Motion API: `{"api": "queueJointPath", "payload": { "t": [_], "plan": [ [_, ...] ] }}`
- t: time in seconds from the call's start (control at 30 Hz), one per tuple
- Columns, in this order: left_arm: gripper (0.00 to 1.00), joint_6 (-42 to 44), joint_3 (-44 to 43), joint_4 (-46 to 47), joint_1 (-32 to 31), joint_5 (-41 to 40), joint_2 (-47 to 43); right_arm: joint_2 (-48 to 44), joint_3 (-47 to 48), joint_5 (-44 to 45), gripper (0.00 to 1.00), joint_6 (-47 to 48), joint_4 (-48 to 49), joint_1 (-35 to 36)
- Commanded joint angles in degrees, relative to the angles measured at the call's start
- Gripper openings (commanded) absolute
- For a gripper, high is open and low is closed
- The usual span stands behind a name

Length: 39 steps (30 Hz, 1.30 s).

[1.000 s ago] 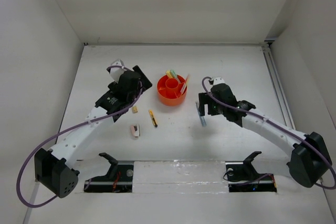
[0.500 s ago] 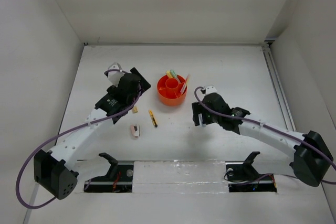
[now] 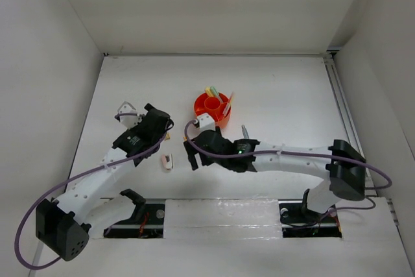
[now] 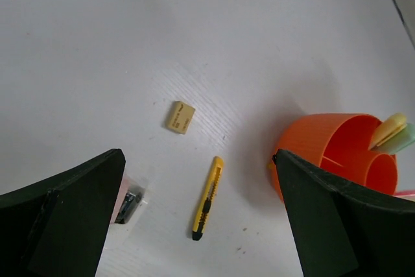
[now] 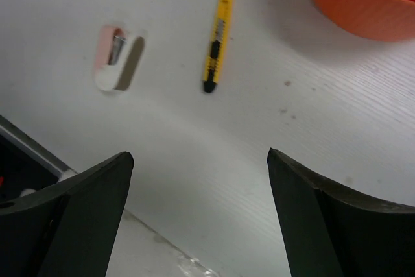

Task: Sort the stationery into containers
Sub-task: Pick up the stationery from the center of the board.

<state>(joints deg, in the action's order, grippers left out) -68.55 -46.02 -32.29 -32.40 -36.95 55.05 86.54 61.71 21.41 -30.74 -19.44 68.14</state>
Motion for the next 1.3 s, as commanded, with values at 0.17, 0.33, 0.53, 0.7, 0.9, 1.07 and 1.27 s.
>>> {"api": "queueJointPath", "payload": {
  "t": [0.17,0.33,0.53,0.7,0.9,1.07,1.27],
  "plan": [
    [1.00,5.87,6.38,8.81,9.35,11.24,5.76,7.85,10.53,4.17,0.90,-0.99,2.74,2.79],
    [1.00,13.35,6.39,14.88,10.78,15.76,10.51,7.07,11.06,4.17,0.90,-0.46,2.13,3.32],
    [0.99,19.68,7.08,21.38,10.78,19.80,15.00,1.00,5.97,5.31,0.90,1.12,2.13,3.32],
    [0.85,20.83,6.03,22.80,10.78,19.81,19.39,-4.00,2.63,3.11,0.90,4.02,2.65,3.32],
    [0.65,22.32,3.48,22.80,10.78,18.76,27.12,-11.12,-1.33,2.59,0.90,5.17,3.70,3.32],
    [0.61,21.71,2.25,22.27,10.78,18.76,29.15,-15.96,-4.40,3.63,0.90,5.69,3.19,3.32],
    [0.53,21.18,1.72,21.05,10.78,18.14,31.17,-21.76,-6.25,4.78,0.90,5.69,2.57,3.32]
  ]
}}
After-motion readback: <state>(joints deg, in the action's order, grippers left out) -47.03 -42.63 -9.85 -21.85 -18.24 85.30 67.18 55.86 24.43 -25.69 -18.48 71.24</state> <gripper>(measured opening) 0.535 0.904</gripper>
